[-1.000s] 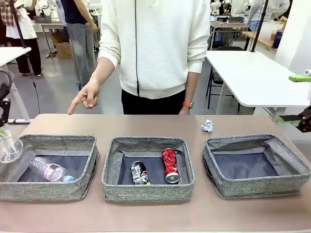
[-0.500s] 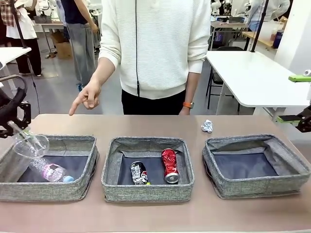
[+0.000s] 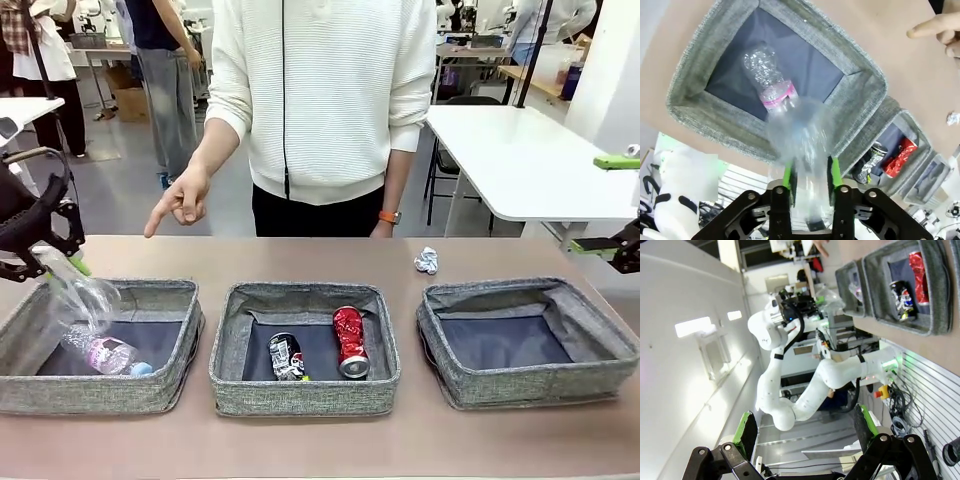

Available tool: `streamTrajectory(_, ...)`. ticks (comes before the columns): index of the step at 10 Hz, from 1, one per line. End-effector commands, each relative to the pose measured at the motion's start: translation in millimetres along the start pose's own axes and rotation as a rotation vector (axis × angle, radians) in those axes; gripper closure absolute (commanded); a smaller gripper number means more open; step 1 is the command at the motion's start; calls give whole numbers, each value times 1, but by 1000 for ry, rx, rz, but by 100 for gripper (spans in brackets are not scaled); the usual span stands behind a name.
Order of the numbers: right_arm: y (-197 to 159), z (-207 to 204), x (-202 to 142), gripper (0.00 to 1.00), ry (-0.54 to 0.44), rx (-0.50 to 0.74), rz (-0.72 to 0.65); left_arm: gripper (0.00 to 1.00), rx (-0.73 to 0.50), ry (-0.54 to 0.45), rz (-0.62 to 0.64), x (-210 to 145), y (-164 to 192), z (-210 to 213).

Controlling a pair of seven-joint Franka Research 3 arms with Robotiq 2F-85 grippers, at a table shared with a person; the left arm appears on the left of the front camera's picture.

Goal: Sort the waste into the appropriate baskets.
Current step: Place the picked waste into the Fabric basket indicated by the person.

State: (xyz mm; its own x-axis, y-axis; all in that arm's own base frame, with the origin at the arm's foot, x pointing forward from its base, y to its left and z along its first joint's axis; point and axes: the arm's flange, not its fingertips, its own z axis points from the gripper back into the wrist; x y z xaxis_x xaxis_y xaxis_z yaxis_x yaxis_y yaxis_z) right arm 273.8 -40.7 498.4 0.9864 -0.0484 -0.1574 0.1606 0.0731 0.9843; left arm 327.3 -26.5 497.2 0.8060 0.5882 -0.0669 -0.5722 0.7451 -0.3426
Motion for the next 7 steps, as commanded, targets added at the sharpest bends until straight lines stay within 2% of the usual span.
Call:
streamTrajectory(1,5,-1,0,0,-2,18,4,0,-52,5,-16,-1,-3,3)
streamTrajectory(2,5,-1,0,0,-2,18,4,0,-62,10,-18,-2,-3,4)
streamTrajectory(3,5,-1,0,0,-2,18,4,7,-85,19,-17,-3,-3,6)
streamTrajectory(4,5,-1,0,0,-2,18,4,0,-106,34,-25,-4,-4,8)
streamTrajectory(7,5,-1,0,0,-2,18,4,0,-220,107,-51,-4,-5,12)
